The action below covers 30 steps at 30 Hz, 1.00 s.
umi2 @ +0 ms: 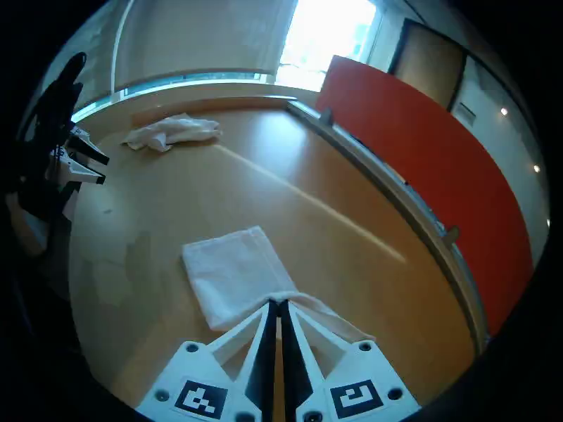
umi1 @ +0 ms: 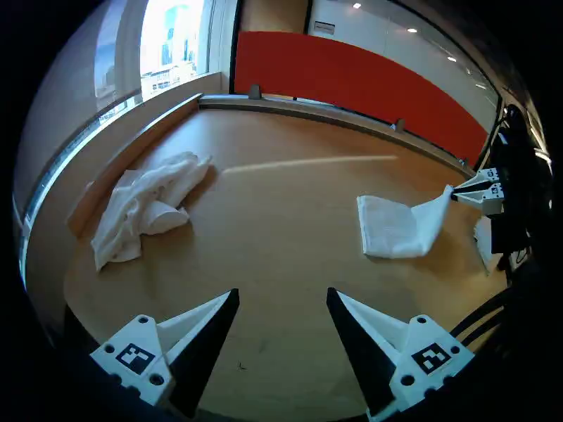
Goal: Fold towel
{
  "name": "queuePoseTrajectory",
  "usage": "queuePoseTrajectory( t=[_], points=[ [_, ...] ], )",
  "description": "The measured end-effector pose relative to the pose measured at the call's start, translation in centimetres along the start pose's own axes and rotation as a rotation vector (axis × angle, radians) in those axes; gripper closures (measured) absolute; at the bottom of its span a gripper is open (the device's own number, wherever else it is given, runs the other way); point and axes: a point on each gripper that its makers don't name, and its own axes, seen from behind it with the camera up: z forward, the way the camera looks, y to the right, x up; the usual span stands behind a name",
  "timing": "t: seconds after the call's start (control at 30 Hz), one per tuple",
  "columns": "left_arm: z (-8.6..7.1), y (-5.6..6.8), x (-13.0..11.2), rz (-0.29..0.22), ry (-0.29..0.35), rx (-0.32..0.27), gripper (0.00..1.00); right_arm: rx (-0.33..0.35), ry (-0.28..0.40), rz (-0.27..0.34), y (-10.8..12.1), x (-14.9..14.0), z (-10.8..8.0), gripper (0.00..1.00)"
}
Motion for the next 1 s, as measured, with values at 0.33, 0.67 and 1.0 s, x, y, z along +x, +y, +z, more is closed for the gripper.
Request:
queuePoseTrajectory(
  t=[0.33,0.67,1.0],
  points=[
    [-2.0,-1.4,0.0,-0.055,0.028,0.021,0.08,0.133,-0.011,-0.098,-4.9,3.6,5.6,0.96],
    [-3.5,-3.1,-1.8,-0.118,0.026,0.056,0.08,0.249,-0.076,-0.078,-10.3,2.2,11.6,0.96],
    [-3.3,-3.0,-1.9,-0.119,0.024,0.055,0.08,0.265,-0.084,-0.068,-10.3,1.7,11.1,0.6]
  ],
)
